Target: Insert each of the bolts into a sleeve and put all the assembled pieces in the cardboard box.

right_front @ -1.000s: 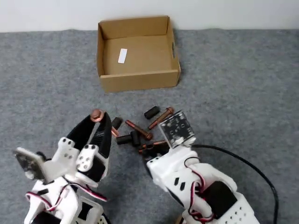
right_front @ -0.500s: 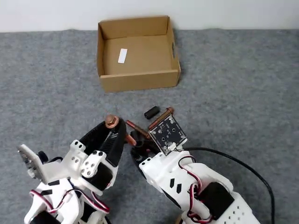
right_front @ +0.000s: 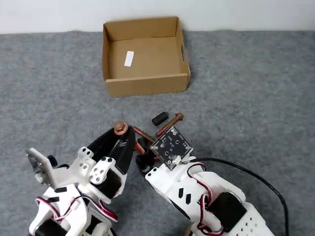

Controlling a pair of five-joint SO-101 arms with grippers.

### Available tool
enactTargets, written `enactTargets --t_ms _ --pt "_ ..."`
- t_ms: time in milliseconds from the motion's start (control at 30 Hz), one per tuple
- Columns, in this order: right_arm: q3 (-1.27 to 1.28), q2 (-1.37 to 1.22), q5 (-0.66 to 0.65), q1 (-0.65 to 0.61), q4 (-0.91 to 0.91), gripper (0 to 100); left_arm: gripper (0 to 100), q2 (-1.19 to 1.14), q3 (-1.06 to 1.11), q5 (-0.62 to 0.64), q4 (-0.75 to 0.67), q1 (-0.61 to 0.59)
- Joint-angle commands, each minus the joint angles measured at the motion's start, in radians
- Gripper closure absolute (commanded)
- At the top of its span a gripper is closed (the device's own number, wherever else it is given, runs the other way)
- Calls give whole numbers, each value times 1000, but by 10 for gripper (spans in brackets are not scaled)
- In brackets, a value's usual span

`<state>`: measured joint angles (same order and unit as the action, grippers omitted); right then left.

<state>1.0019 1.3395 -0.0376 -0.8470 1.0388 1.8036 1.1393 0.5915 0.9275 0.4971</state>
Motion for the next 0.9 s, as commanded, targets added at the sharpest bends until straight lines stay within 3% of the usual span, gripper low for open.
enactTargets --t_ms 0,433,667,867 --pt "-69 2 -20 -8 -24 991 994 5 5 5 -29 2" --pt "-106 2 -38 -10 -22 991 994 3 51 3 -58 0" --pt "-107 2 -57 -10 -22 991 994 6 104 -72 -124 -21" --pt "-123 2 -57 -10 -22 991 994 6 102 -71 -92 -9"
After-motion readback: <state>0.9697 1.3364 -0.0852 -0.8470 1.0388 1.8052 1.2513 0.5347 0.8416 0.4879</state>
